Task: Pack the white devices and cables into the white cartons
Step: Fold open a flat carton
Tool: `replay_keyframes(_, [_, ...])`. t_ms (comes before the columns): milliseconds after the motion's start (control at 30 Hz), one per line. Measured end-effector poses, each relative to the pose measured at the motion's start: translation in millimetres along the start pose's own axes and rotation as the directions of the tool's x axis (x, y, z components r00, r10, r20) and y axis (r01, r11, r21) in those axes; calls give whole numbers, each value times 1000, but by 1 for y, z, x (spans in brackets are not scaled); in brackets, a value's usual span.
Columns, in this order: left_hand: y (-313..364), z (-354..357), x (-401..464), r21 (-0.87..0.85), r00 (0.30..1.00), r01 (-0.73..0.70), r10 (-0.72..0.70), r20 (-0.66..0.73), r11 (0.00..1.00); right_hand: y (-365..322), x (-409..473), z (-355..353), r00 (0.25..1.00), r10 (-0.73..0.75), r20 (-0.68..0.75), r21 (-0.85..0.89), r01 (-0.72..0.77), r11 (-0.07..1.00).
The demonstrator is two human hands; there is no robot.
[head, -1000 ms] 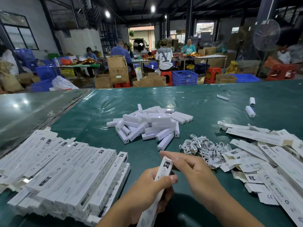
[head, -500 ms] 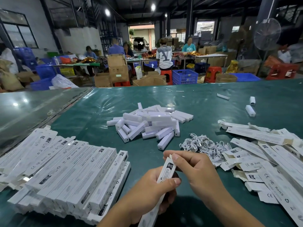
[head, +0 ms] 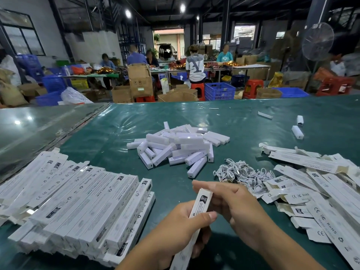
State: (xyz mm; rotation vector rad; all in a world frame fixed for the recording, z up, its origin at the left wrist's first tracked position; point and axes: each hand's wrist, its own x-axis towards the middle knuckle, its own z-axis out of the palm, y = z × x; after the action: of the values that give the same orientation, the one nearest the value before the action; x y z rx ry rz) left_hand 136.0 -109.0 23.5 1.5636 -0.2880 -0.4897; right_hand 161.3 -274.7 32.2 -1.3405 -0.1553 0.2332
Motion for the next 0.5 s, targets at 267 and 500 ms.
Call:
replay_keyframes(267, [4,-4,-4,-212,997,78,-71,38,974,0,-1,-6,984,-133,115,-180,152,972])
replay_keyframes(500, [8,-4,-4,-303,987,125,-89,130,945,1,1,-10,984,-97,149,-33,103,994])
